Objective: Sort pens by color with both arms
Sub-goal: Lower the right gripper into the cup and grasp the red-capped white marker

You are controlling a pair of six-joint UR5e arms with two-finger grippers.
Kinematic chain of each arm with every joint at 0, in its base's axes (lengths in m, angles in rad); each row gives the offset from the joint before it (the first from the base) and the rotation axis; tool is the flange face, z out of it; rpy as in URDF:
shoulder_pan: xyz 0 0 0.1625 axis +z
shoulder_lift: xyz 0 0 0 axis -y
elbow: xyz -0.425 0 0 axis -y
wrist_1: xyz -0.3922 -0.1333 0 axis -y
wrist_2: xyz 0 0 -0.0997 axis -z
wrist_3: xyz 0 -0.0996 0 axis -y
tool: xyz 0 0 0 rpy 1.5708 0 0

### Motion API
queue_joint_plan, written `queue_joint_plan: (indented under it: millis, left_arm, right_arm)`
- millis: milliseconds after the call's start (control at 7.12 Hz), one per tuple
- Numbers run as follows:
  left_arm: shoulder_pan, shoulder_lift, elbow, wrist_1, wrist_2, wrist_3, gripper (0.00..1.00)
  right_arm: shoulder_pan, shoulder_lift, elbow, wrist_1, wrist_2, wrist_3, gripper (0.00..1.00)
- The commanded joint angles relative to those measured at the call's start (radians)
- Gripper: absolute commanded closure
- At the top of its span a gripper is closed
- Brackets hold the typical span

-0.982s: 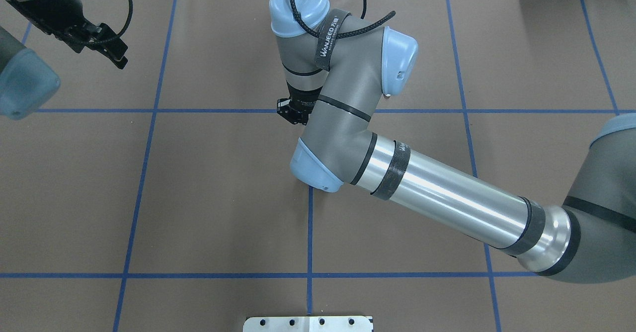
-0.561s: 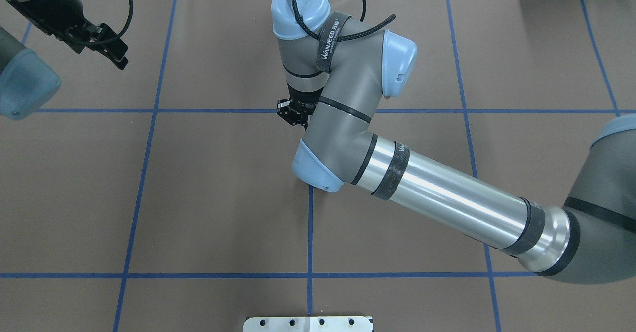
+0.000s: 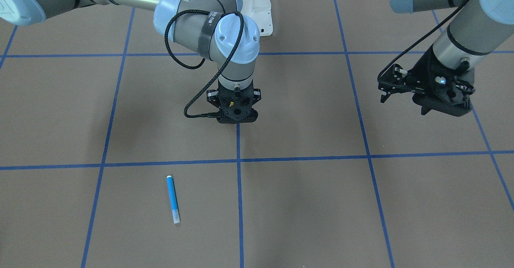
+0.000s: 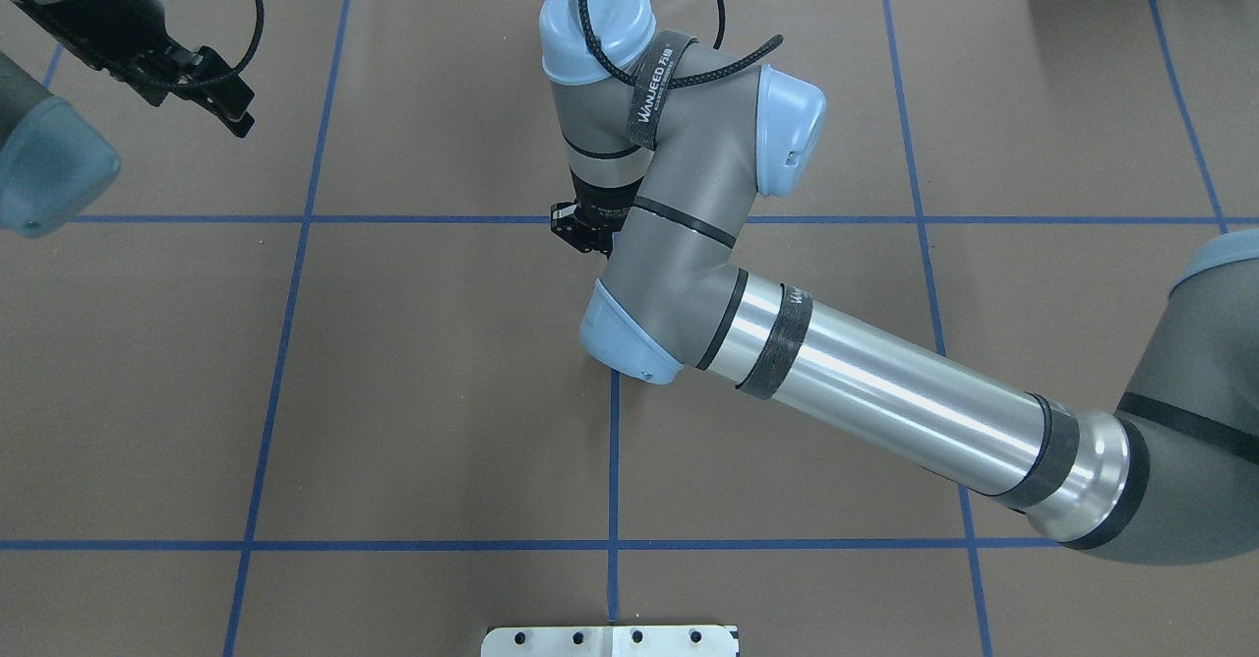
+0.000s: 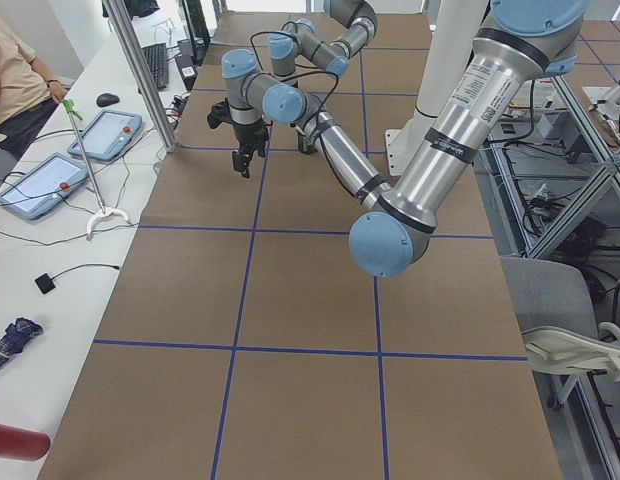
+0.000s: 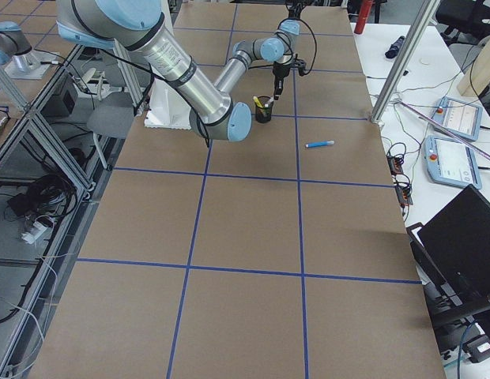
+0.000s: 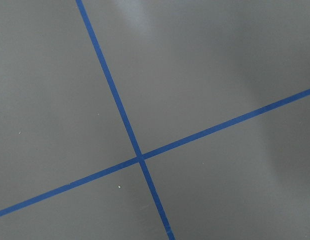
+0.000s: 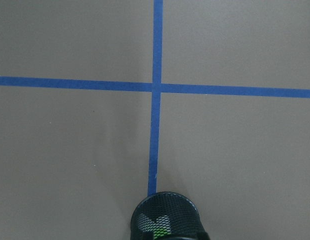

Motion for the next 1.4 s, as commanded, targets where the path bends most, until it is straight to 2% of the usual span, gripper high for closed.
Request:
queue_joint_plan:
  millis: [0, 140, 421, 982, 1123, 1263]
  left_arm:
    - [0.000, 0.000, 0.000, -0.002, 0.000, 0.000, 0.01]
    - [0.000, 0.000, 0.000, -0.002, 0.000, 0.000, 0.01]
    - [0.002, 0.000, 0.000, -0.002, -0.002, 0.000, 0.01]
    - [0.002, -0.005, 0.000, -0.002, -0.005, -0.002, 0.01]
    - [0.003, -0.008, -0.002, -0.006, -0.015, -0.041, 0.01]
    - [0.005, -0.009, -0.006, -0.006, -0.015, -0.049, 0.01]
  right_arm:
    - [-0.006, 0.000, 0.002, -0.002, 0.000, 0.002, 0.96]
    - [-0.005, 0.000, 0.012, -0.005, 0.000, 0.002, 1.00]
    - [0.009, 0.001, 0.038, -0.006, 0.000, 0.003, 1.00]
    - [0.107, 0.009, 0.207, -0.101, -0.006, 0.012, 1.00]
    - [0.130, 0.011, 0.227, -0.101, -0.023, 0.012, 1.00]
    - [0.136, 0.011, 0.239, -0.100, -0.087, 0.012, 1.00]
